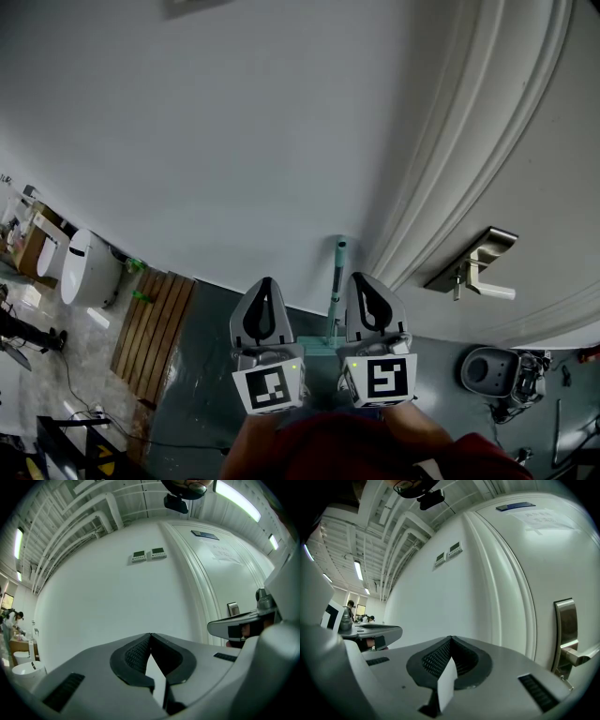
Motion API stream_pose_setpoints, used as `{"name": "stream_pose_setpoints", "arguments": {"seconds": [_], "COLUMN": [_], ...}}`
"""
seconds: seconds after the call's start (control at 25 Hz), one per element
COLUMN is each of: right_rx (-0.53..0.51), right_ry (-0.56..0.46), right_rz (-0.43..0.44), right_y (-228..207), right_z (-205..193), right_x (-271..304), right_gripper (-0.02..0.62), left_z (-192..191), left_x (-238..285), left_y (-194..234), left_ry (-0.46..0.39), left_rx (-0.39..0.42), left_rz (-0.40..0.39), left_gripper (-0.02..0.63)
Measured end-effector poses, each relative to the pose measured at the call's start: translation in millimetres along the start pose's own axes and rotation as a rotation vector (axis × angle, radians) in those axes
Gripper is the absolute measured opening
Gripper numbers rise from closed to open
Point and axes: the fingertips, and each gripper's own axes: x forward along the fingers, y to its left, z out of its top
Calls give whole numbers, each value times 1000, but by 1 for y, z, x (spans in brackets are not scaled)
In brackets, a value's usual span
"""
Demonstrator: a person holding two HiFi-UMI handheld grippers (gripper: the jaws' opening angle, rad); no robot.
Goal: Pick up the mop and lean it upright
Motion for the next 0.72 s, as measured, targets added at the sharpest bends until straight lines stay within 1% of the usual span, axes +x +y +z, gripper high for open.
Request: {"name": "stream_pose_setpoints", "arguments": {"seconds": [0.16, 0.28, 0.6, 0.72], "right_rx": [5, 6, 9, 5], "right_ry": [-23, -3, 1, -9], "right_rz": [-7, -6, -4, 2], "right_y": [-2, -3, -3, -5], "right_z": [4, 0, 7, 7], "right_x": [1, 0, 0, 4], "right_gripper": [17, 17, 17, 17], "left_z": [0, 0, -1, 1], "left_x": [0, -1, -1, 4], "left_y": [0, 0, -4, -3], "left_ry": [2, 2, 5, -6], "left_rx": [-3, -2, 6, 14], "left_rz": [1, 0, -9, -12], "left_gripper": [14, 14, 14, 14]}}
